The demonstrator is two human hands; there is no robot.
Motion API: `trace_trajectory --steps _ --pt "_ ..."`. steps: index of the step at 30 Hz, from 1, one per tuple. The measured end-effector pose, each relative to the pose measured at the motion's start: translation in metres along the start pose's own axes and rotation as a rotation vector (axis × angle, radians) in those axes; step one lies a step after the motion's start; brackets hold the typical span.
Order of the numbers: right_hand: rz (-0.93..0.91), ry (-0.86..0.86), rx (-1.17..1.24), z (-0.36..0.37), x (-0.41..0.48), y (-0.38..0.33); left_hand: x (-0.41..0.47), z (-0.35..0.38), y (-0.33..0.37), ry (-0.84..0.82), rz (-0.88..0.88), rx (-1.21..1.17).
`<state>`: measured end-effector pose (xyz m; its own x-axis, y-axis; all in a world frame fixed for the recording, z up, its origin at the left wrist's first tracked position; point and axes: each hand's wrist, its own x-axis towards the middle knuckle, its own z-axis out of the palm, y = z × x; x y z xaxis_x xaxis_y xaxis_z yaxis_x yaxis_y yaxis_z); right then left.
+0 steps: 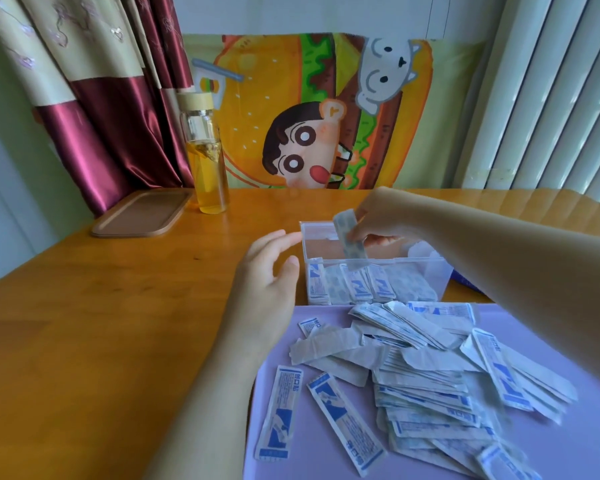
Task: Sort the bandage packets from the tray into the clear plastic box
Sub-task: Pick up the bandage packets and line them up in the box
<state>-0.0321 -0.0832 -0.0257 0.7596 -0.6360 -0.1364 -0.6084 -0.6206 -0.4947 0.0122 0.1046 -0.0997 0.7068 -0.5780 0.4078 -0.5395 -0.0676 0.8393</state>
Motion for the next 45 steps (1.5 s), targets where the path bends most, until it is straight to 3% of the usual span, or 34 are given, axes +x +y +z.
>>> trace_trajectory --steps 3,7,15,18,22,28,35,42,45 --pt "0.156 -0.157 0.153 0.009 0.012 -0.001 0.001 0.006 -0.002 -0.078 0.042 0.096" --pt "0.256 -0.307 0.136 0.021 0.024 0.002 0.0 0.009 -0.009 -0.142 0.03 0.116" --pt "0.174 -0.238 -0.288 0.031 0.023 -0.005 -0.001 0.01 -0.016 -0.19 0.003 0.167" --pt "0.231 -0.335 -0.266 0.037 0.025 -0.006 -0.001 0.01 -0.015 -0.191 0.001 0.183" --pt "0.146 -0.302 -0.309 0.039 0.029 -0.005 -0.001 0.01 -0.015 -0.197 -0.011 0.172" --pt "0.099 -0.251 -0.099 0.032 0.027 -0.001 -0.001 0.01 -0.013 -0.199 -0.018 0.175" --pt "0.116 -0.287 -0.339 0.037 0.027 -0.003 -0.001 0.01 -0.013 -0.202 -0.024 0.173" --pt "0.082 -0.243 -0.214 0.032 0.03 0.0 -0.002 0.01 -0.012 -0.204 -0.025 0.18" --pt "0.076 -0.248 -0.285 0.035 0.038 0.004 -0.002 0.01 -0.012 -0.206 -0.023 0.185"
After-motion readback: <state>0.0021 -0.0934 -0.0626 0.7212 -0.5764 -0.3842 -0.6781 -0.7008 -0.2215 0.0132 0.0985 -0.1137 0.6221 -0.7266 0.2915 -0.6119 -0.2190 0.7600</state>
